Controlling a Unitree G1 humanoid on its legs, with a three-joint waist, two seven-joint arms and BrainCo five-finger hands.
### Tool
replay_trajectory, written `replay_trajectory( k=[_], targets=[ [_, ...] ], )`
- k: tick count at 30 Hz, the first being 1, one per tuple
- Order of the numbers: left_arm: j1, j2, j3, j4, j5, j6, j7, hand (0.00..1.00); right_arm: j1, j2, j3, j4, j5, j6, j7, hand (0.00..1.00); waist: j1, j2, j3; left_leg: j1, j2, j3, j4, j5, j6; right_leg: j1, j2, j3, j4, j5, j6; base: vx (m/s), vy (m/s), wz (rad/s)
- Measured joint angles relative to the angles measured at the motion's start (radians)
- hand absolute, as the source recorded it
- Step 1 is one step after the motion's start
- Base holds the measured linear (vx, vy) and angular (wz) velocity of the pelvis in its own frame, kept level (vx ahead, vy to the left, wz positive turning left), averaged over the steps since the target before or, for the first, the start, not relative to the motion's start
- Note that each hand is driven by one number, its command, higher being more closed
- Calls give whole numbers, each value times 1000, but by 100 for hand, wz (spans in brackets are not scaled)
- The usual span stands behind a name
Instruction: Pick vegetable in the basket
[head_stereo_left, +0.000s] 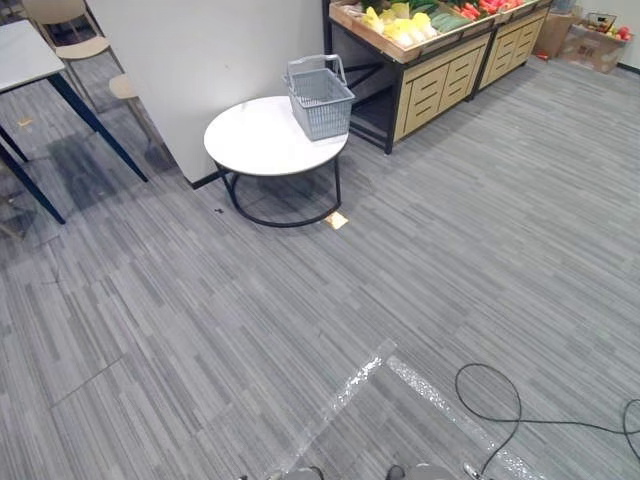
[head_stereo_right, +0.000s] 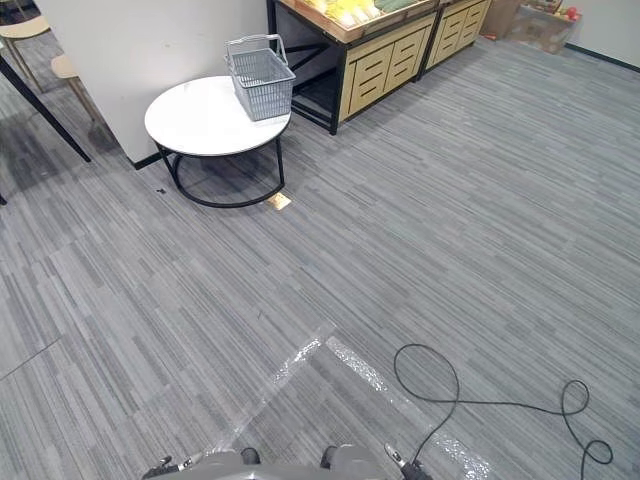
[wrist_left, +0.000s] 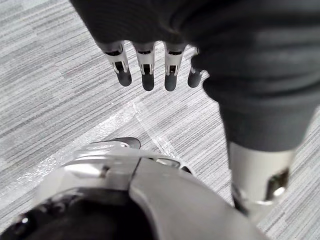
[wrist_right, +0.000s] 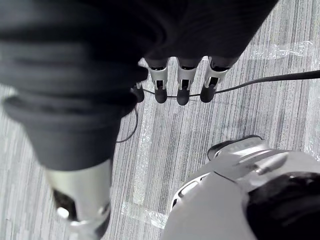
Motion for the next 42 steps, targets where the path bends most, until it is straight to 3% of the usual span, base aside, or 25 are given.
replay_trajectory(
  k=[2,4,5,6,8,9,12,14,16,17,18,20,21,22,23,25,27,28,30,33,35,36,38,41,42],
  targets=[
    [6,-26,39,-27,-1,0,-1,0,20,-12,-2,0,0,0,0,0,4,15,16,-126,76,-25,324,44,26,44,17,3,3,-5,-7,109,-124,-9],
    [7,-41,61,-35,-5,0,-2,0,26,-15,-4,-1,0,0,0,0,5,31,21,-186,100,-50,463,113,33,73,22,12,-4,-10,-9,147,-19,-13],
    [8,-48,76,-35,-21,0,-3,0,21,-16,3,-5,0,0,-1,0,2,38,23,-223,98,-69,512,93,33,91,21,16,-14,-13,-11,223,35,-14],
    [8,-52,85,-35,-39,0,-6,0,13,-19,7,-4,-1,1,-2,0,0,39,27,-273,88,-77,484,40,33,113,14,21,-50,-11,-10,233,47,-9],
    [9,-50,86,-35,-39,0,-6,0,7,-19,11,-2,-1,1,-3,0,3,35,29,-291,74,-61,387,27,38,131,1,24,-75,-10,-7,224,83,-9],
    [10,-52,86,-37,-39,0,-5,0,-10,-21,25,-6,-1,1,-7,0,5,36,30,-303,51,-44,198,43,49,147,-15,34,-109,-14,-8,200,94,-19],
    [30,-64,109,-38,-39,0,-3,0,-27,-32,80,-36,-4,-3,-15,0,8,40,31,-304,35,-34,-192,176,45,180,-43,83,-154,-37,36,337,238,-39],
    [42,-75,137,-39,-39,0,-2,0,-32,-37,99,-52,-7,-11,-15,0,13,49,32,-320,65,-31,-267,193,48,209,-52,116,-173,-65,76,420,383,-64],
    [46,-59,157,-35,-37,1,-4,0,-53,-24,97,-29,-19,-19,-14,0,29,25,33,-328,51,-19,-171,283,68,248,-103,145,-181,-85,75,541,407,-60],
    [32,-48,161,-43,-36,-2,-2,0,-73,-2,92,-15,-20,-21,-11,0,30,-6,21,-356,35,-7,-116,234,96,231,-128,158,-168,-39,45,522,291,-30],
    [21,-47,160,-49,-36,-3,-3,0,-80,8,93,-15,-21,-23,-7,0,31,-7,20,-367,33,-7,-98,207,99,214,-132,162,-149,-4,42,520,278,-6],
    [9,-39,160,-51,-35,0,-4,0,-94,18,72,-1,-25,-22,5,0,29,-22,15,-345,-12,2,-48,152,157,171,-173,198,-14,98,69,528,287,19],
    [10,-38,158,-54,-34,1,-4,0,-94,16,61,0,-28,-22,5,0,26,-23,15,-323,-25,0,-44,135,165,158,-184,200,49,130,88,546,254,19],
    [17,-34,150,-55,-27,1,-4,0,-94,12,53,0,-44,-22,6,0,27,-21,14,-262,-36,2,-46,90,166,108,-197,209,212,233,139,541,253,8],
    [25,-24,126,-55,-16,2,-5,0,-91,11,53,-3,-52,-24,6,0,23,-22,8,-185,-48,5,-78,56,165,48,-209,225,373,414,178,526,246,4],
    [26,-3,62,-61,-9,2,-5,0,-91,12,71,-12,-63,-26,7,0,16,-31,0,-82,-66,14,-127,27,173,-79,-231,220,657,474,238,538,183,3],
    [14,6,43,-62,5,3,-5,0,-91,7,73,-32,-66,-30,8,0,0,-32,0,31,-83,20,-187,17,179,-194,-243,168,856,361,206,480,93,-2],
    [-5,6,37,-61,10,3,-3,0,-91,0,68,-46,-66,-34,7,0,-12,-20,8,109,-87,22,-228,17,179,-246,-242,113,890,272,159,547,51,5],
    [-38,-3,36,-63,10,2,1,0,-84,-10,41,-50,-66,-36,5,0,-27,-5,15,199,-87,24,-267,17,179,-295,-242,8,791,153,79,462,-23,12],
    [-112,-43,47,-112,0,-2,23,0,-45,-6,22,-57,-63,-32,-3,0,-31,6,12,272,-85,22,-321,-6,142,-343,-240,-107,381,143,59,360,-167,47],
    [-142,-74,48,-154,-1,-4,35,0,-18,10,9,-72,-60,-25,-12,0,-39,3,10,315,-81,18,-355,-39,83,-353,-243,-92,108,223,58,455,-297,54],
    [-147,-98,70,-156,-1,-5,42,0,-2,9,9,-85,-61,-20,-16,0,-48,13,2,345,-53,14,-354,-62,50,-344,-228,-84,40,369,36,502,-338,-4],
    [-161,-164,94,-152,-10,-7,54,0,-6,-23,-3,-100,-83,-23,-18,0,-36,87,-7,350,-6,29,-351,-54,28,-366,-171,-92,121,273,23,470,-306,-22],
    [-156,-198,94,-137,-39,-31,62,0,10,-11,-12,-96,-90,-18,-19,0,-49,68,-8,425,42,12,-314,-12,18,-362,-169,-92,352,54,10,369,-336,-3],
    [-152,-201,94,-131,-39,-31,63,0,11,-8,-13,-90,-91,-18,-18,0,-49,70,-11,422,58,0,-281,-9,23,-347,-159,-97,354,36,6,355,-300,3]
  ],
)
